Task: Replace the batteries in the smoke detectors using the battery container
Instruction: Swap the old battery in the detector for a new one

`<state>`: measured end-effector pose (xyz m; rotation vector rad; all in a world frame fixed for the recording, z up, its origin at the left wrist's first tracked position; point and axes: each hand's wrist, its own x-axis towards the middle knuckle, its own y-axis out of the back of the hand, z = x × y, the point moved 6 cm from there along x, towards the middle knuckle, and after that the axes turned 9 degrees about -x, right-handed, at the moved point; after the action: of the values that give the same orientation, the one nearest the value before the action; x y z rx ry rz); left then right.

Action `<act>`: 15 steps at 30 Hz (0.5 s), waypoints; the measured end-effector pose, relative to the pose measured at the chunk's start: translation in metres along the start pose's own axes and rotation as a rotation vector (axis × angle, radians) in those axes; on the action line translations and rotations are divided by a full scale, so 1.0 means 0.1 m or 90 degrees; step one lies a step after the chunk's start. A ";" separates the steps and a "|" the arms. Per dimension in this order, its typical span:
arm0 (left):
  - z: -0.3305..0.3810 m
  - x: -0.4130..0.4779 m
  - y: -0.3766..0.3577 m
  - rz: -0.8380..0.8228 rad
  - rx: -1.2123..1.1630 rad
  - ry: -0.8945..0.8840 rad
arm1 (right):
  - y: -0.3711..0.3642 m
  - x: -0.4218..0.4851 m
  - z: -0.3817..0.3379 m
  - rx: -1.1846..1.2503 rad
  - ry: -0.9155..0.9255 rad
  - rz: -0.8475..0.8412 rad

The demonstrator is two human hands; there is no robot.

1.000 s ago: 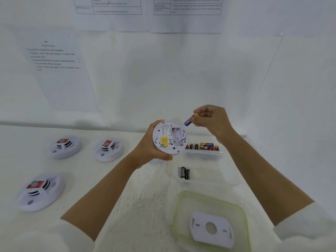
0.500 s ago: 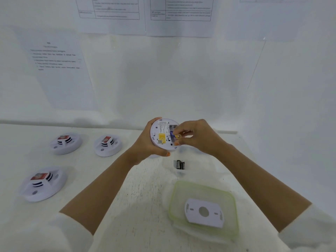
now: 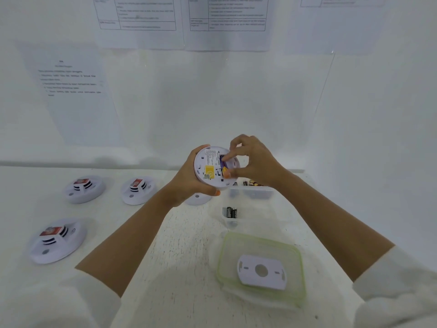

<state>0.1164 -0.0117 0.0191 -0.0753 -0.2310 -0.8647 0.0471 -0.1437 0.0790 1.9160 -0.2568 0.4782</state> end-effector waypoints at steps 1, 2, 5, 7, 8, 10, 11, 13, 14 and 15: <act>0.01 0.00 0.00 -0.003 0.005 -0.002 | -0.01 0.01 0.04 -0.001 -0.018 -0.007; 0.02 0.01 0.00 -0.004 0.011 -0.002 | -0.02 0.01 0.08 0.022 -0.039 -0.019; 0.04 0.02 -0.02 -0.002 0.012 -0.002 | -0.09 0.02 0.13 0.192 -0.093 -0.055; 0.02 0.03 -0.02 -0.001 0.008 -0.002 | -0.12 0.02 0.14 0.237 -0.113 -0.058; 0.00 0.02 -0.02 -0.001 0.003 0.001 | -0.13 0.02 0.15 0.237 -0.120 -0.054; -0.03 0.02 -0.04 -0.010 -0.003 0.005 | -0.15 0.02 0.18 0.230 -0.129 -0.038; -0.04 0.02 -0.05 -0.016 -0.005 0.005 | -0.16 0.03 0.20 0.232 -0.135 -0.031; -0.08 0.02 -0.06 -0.018 -0.012 0.003 | -0.18 0.04 0.22 0.252 -0.142 -0.027; -0.10 0.02 -0.06 -0.017 -0.016 0.002 | -0.20 0.05 0.22 0.254 -0.139 -0.027; -0.12 0.01 -0.05 -0.018 -0.021 0.002 | -0.22 0.05 0.22 0.247 -0.132 -0.030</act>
<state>0.1156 -0.0177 0.0074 -0.1007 -0.2148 -0.8960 0.0650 -0.1553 0.0559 2.3507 -0.2674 0.3128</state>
